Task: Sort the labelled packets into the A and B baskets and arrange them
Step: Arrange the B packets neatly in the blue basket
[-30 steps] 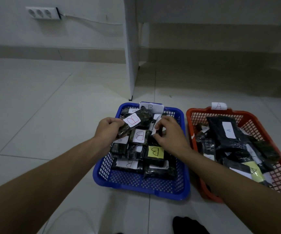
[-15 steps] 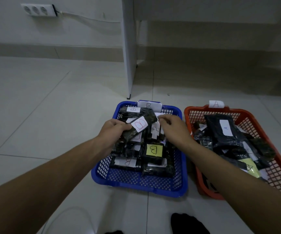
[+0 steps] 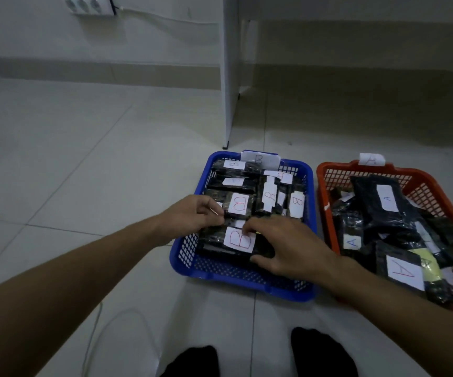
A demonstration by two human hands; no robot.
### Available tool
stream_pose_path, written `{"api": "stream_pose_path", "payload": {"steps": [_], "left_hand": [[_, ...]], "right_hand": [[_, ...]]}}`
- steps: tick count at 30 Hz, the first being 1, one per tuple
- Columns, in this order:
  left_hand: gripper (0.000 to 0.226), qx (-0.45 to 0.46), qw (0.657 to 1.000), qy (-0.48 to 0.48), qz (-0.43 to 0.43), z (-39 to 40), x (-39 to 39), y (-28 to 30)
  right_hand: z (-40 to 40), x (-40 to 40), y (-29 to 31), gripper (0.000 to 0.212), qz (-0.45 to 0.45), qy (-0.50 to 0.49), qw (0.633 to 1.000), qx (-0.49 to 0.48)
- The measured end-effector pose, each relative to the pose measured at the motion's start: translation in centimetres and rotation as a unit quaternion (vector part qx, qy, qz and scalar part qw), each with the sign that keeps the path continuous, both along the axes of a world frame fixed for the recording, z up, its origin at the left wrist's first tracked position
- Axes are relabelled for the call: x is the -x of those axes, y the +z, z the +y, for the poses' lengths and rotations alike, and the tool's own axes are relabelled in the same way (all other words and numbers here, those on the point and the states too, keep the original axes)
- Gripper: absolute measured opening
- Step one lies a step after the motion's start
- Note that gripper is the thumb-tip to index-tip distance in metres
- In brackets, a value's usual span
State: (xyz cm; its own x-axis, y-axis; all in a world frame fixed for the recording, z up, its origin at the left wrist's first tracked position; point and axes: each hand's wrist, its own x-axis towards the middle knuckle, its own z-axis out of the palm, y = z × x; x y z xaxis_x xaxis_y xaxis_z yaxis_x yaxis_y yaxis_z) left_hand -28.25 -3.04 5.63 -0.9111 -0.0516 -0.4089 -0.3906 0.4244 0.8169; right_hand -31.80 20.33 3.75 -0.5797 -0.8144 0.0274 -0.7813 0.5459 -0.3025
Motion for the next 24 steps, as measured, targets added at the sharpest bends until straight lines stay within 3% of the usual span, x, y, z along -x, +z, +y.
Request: {"api": "stream_pose_path", "payload": {"steps": [3, 6, 10, 17, 24], "left_hand": [[0.019, 0.236, 0.966, -0.015, 0.105, -2.1, -0.1, -0.8], [0.037, 0.342, 0.935, -0.013, 0.094, -3.5, -0.2, -2.0], [0.043, 0.319, 0.947, -0.032, 0.028, -3.5, -0.4, -2.8], [0.049, 0.336, 0.941, -0.045, 0.019, -3.3, -0.3, -2.4], [0.049, 0.302, 0.952, -0.055, 0.001, -3.7, 0.0, -1.9]], "right_hand": [[-1.5, -0.5, -0.7, 0.044, -0.02, 0.034, 0.997, -0.063], [-3.4, -0.6, -1.7, 0.045, -0.036, 0.066, 0.99, -0.123], [-5.1, 0.4, -2.8, 0.04, -0.062, 0.072, 0.982, -0.165], [-5.8, 0.2, -4.3, 0.032, -0.058, 0.069, 0.982, -0.169], [-6.1, -0.1, -4.0, 0.058, -0.084, 0.105, 0.977, -0.167]]}}
